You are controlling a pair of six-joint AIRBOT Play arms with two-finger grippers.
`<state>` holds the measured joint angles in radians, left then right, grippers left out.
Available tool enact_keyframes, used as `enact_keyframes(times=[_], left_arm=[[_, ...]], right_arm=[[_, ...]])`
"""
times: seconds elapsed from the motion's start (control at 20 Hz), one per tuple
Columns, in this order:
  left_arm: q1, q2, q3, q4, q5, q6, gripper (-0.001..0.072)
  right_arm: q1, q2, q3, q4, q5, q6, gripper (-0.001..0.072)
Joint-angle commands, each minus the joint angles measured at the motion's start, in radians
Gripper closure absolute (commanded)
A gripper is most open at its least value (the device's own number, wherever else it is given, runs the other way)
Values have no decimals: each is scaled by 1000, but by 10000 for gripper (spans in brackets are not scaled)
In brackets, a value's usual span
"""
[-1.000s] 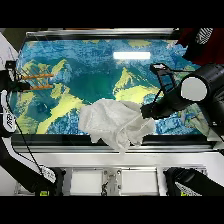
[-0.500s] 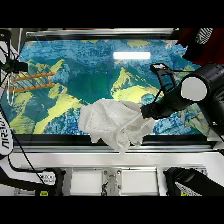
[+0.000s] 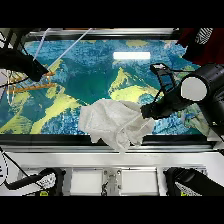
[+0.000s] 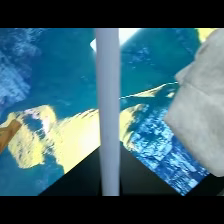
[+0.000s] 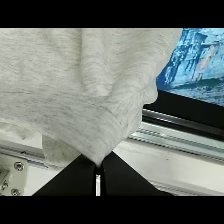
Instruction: Fold the clothes and pants, and hang the long-sleeved shirts on hangers.
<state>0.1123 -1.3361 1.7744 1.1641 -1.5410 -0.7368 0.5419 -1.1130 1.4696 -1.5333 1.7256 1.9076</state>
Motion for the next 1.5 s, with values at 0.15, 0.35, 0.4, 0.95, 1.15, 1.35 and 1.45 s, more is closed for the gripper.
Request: enact_keyframes(times=[0.15,0.35,0.4,0.95,1.15,1.35,1.45], left_arm=[[-5,92,-104,-87,-224,16,686],[-30,298,-437,-87,-206,53,685],[-30,359,-527,-92,-206,53,685],[-30,877,-999,-124,-216,49,685],[-30,953,-1022,-204,-213,49,685],[-30,1019,-1022,-205,-256,48,685],[-49,1034,-1022,-204,-266,28,686]], right_arm=[[0,0,0,0,0,0,689],[0,1,0,0,0,0,689],[0,0,0,0,0,0,688],[0,0,0,0,0,0,689],[0,1,0,0,0,0,688],[0,1,0,0,0,0,689],[0,1,0,1,0,0,689]])
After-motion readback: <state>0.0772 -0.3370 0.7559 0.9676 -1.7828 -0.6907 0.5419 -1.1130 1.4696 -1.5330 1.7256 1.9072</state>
